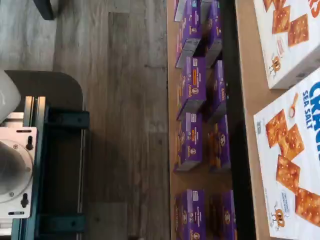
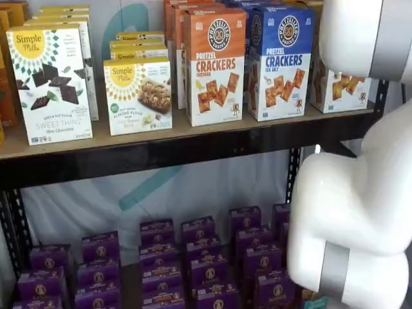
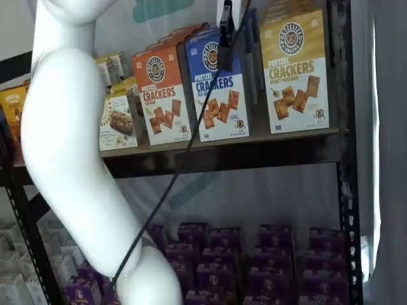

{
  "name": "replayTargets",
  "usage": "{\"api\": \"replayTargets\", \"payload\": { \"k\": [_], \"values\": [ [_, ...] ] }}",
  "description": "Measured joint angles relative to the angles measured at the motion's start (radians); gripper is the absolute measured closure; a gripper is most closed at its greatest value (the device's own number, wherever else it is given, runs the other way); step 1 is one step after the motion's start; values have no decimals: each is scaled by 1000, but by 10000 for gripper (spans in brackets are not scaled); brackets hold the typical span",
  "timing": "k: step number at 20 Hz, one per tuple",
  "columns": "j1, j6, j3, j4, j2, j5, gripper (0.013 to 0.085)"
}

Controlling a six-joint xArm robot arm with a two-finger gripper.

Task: Retrieve the yellow and white box located on the top shelf, the sixth one from the left

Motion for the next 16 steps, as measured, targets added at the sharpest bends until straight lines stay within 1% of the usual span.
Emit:
{"api": "replayTargets", "payload": {
  "k": [1,2,3,6,8,10,13,16],
  "values": [
    [12,1,-5,-22,3,5,130],
    [55,7,-15,-86,7,17,130],
    [73,12,-10,-112,4,16,130],
    [85,22,21,-117,-17,-5,130],
    [78,24,48,-95,-37,-34,130],
    [61,23,74,-58,-57,-70,130],
    [19,14,121,30,-97,-150,130],
    [-2,5,144,73,-118,-206,130]
  ]
}}
